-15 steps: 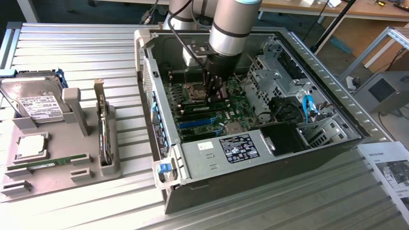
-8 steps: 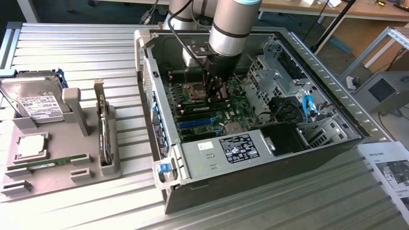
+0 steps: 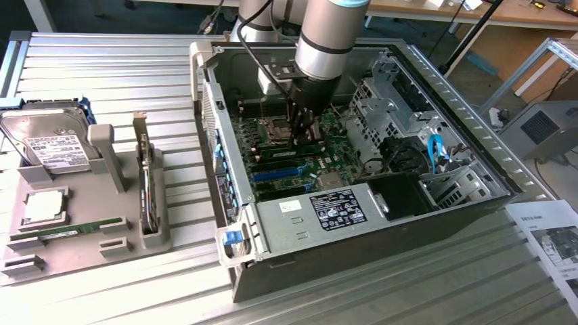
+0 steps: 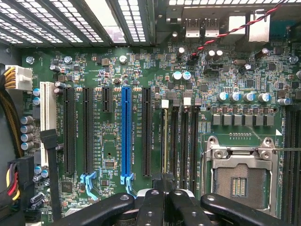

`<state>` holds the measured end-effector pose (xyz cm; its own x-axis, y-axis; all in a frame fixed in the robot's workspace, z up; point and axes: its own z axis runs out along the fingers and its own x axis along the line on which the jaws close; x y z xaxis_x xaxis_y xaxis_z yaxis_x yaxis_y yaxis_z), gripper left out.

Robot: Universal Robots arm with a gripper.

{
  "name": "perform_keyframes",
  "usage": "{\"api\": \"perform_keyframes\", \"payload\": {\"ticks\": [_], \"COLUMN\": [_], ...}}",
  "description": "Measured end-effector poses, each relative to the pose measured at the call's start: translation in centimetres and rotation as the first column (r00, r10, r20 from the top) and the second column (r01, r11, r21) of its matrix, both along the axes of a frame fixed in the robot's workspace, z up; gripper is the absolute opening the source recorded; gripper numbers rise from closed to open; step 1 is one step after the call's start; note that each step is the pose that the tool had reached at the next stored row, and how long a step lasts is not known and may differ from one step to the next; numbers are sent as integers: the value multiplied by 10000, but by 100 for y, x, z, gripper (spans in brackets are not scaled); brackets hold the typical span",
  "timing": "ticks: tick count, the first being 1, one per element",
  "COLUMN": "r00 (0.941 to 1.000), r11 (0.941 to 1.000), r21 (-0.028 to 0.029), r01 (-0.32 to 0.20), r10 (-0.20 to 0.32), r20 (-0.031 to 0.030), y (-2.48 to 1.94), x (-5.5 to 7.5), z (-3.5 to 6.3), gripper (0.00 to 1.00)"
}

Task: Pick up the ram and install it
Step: 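Press down the ram until it locks into place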

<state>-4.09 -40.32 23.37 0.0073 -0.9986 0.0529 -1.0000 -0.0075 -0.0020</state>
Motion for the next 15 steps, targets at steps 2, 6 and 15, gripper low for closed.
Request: {"api": "perform_keyframes", "payload": {"ticks": [2, 6, 15], "r00": [10000, 10000, 10000], "r11": [10000, 10000, 10000], "r21": [0, -1, 0], "r01": [0, 0, 0], "r10": [0, 0, 0], "r20": [0, -1, -1], "y": [0, 0, 0], "x": [0, 0, 0], "z": [0, -10, -19], "gripper": [11, 11, 11]}}
